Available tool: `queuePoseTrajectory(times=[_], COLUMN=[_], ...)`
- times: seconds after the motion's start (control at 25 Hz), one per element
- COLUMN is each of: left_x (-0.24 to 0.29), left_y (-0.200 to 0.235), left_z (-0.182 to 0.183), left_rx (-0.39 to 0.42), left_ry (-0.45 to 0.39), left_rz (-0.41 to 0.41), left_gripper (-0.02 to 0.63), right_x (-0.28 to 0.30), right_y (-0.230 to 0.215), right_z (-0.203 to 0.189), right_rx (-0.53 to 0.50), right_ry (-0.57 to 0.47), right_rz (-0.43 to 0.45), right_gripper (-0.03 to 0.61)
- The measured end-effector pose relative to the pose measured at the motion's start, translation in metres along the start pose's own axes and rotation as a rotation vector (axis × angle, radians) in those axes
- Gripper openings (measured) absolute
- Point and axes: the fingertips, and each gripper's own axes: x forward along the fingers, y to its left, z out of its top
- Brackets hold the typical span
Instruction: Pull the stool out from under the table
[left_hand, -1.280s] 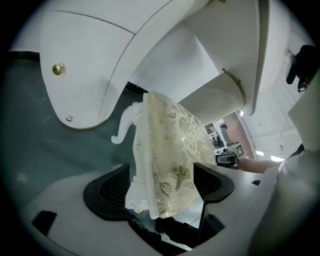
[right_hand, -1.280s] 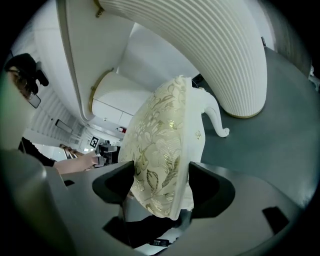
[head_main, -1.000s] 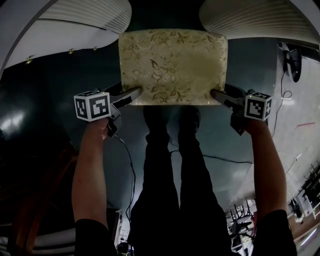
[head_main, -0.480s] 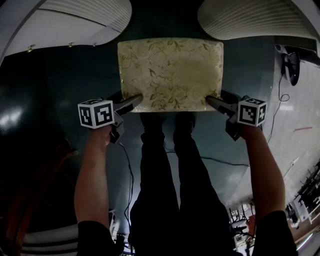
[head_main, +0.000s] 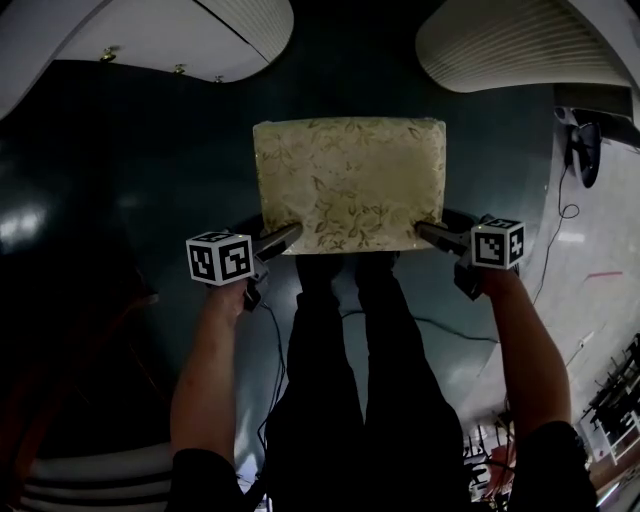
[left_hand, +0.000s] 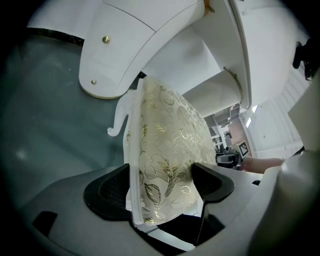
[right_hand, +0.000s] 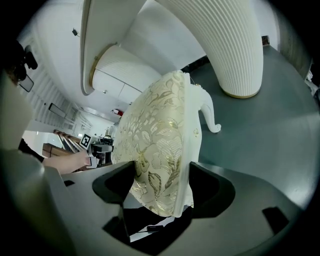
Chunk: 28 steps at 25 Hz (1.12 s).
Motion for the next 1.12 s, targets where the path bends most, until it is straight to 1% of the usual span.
queuePoseTrajectory(times=[0.2,0.52,1.12], left_x=[0.0009,-0.0003,0.0015], left_y=[0.0009,-0.0014,0.0015], left_z=[0.0042,0.0017,0.0032], left_rx=[0.02,0.003,0.007], left_ry=[0.03,0.076,0.057], left_rz=[0.007,0.009,0.009], left_gripper=[0.388,0.388,0.388], right_x=[0.0018,0.0003,-0.0007], right_y=[-0.0012,-0.0007,-0.0009], right_z=[-0.0051,-0.007,-0.0054], right_rx=[0.031,0.065,0.082], right_ry=[-0.007,0.004,-0.04], right_rz=[-0.005,-0.015,-0.051], right_gripper=[0.288,0.288,0.288])
